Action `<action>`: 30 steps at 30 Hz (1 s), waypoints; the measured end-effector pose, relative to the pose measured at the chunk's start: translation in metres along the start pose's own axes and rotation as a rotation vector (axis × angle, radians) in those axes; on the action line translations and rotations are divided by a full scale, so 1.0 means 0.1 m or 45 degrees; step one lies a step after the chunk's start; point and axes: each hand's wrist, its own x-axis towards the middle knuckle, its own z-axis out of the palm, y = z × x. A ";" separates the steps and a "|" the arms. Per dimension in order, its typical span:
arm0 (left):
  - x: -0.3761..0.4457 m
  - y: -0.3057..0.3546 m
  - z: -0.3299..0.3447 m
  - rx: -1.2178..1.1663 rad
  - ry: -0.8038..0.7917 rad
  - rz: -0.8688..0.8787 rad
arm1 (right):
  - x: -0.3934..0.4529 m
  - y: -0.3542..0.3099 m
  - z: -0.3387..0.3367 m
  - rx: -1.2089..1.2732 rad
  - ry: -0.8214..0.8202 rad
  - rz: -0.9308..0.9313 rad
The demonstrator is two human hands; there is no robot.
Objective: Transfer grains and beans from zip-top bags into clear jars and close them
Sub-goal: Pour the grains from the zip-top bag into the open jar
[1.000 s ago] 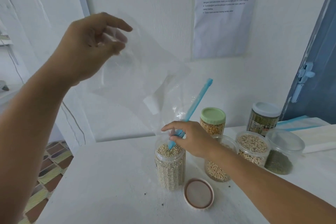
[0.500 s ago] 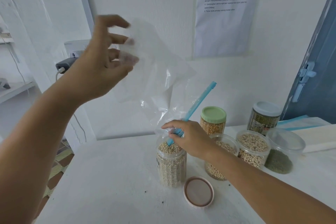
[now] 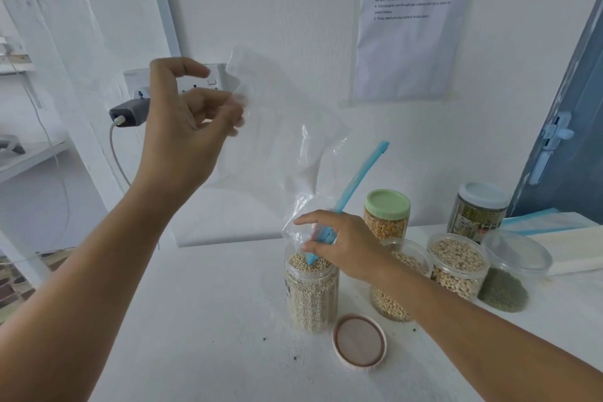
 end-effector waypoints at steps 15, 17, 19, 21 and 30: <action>0.40 0.24 0.02 0.013 0.191 0.249 | 0.00 -0.06 0.03 0.416 0.107 -0.004; 0.43 0.24 0.01 0.012 0.204 0.246 | -0.03 -0.05 0.02 0.391 0.123 -0.009; 0.45 0.26 0.01 0.013 0.214 0.252 | -0.04 -0.03 0.01 0.366 0.165 0.005; 0.47 0.27 0.02 0.017 0.212 0.249 | -0.03 0.01 0.02 0.346 0.190 0.015; 0.39 0.24 0.13 0.022 0.174 0.217 | -0.06 0.00 0.02 0.316 0.090 0.030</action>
